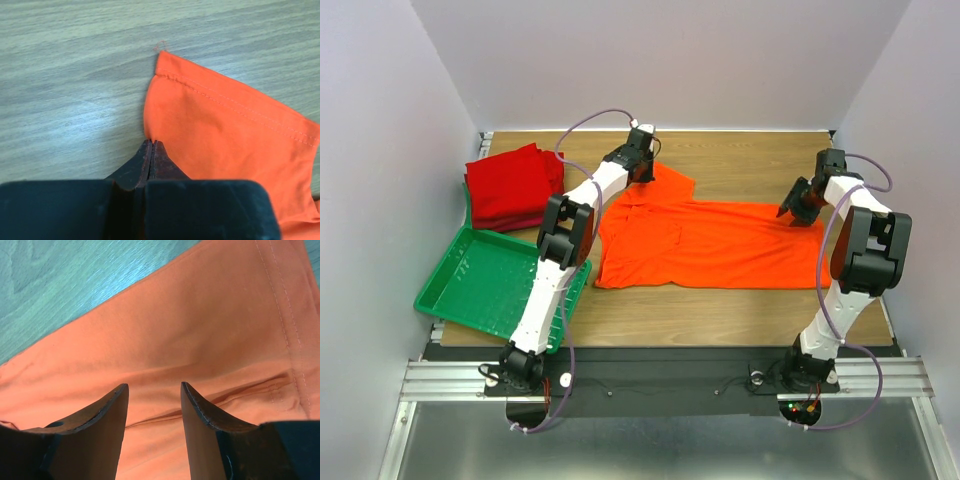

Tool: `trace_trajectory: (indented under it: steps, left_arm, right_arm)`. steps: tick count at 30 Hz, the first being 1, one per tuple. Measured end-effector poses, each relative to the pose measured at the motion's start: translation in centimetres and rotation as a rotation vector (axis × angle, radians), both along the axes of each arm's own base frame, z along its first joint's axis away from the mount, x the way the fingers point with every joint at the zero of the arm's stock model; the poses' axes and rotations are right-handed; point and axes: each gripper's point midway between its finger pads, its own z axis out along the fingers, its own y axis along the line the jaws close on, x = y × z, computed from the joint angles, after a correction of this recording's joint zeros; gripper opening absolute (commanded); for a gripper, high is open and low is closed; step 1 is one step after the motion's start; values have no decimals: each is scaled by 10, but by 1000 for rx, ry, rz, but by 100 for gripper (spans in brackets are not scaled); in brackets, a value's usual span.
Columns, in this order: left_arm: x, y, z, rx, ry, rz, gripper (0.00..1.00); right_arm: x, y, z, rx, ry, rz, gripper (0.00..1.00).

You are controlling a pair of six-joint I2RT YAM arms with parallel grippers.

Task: Fold and stack the t-shirts
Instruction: Fold the tshirt

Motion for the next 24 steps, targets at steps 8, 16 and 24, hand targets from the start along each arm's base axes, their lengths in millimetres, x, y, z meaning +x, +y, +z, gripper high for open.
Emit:
trace_trajectory:
  steps: [8, 16, 24]
  left_arm:
    - [2, 3, 2, 13, -10, 16, 0]
    - [3, 5, 12, 18, -28, 25, 0]
    - [8, 2, 52, -18, -94, 24, 0]
  right_arm:
    - [-1, -15, -1, -67, 10, -32, 52]
    - [30, -46, 14, -120, -45, -84, 52]
    - [61, -75, 5, -193, -51, -134, 52]
